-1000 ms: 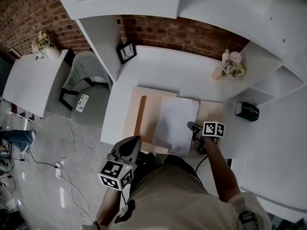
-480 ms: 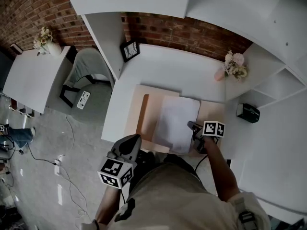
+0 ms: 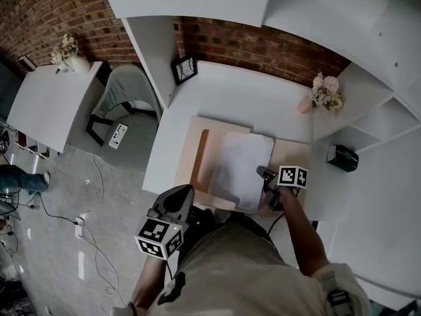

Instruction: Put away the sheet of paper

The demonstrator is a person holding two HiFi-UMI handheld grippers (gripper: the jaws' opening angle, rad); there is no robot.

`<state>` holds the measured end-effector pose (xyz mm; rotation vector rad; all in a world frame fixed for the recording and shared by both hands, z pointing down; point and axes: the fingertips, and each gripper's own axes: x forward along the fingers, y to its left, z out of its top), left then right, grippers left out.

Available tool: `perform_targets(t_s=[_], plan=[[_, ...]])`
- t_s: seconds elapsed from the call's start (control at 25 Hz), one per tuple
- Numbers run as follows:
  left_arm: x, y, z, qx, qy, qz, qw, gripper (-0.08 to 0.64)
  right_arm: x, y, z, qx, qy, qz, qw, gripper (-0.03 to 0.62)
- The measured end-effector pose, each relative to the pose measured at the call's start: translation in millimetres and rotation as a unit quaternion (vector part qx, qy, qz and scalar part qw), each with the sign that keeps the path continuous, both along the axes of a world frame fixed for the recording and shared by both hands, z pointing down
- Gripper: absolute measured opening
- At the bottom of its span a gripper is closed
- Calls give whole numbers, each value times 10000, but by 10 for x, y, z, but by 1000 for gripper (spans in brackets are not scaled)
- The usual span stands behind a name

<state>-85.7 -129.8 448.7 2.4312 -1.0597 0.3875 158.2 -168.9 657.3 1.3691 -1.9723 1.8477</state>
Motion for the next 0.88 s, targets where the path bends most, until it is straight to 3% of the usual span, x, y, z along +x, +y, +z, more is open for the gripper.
perform_targets(t_s=[0.88], plan=[[-53,58,-9,-69,-2,-132,9999,15,-342,-197,-85,35,-361,-124,9993,28]])
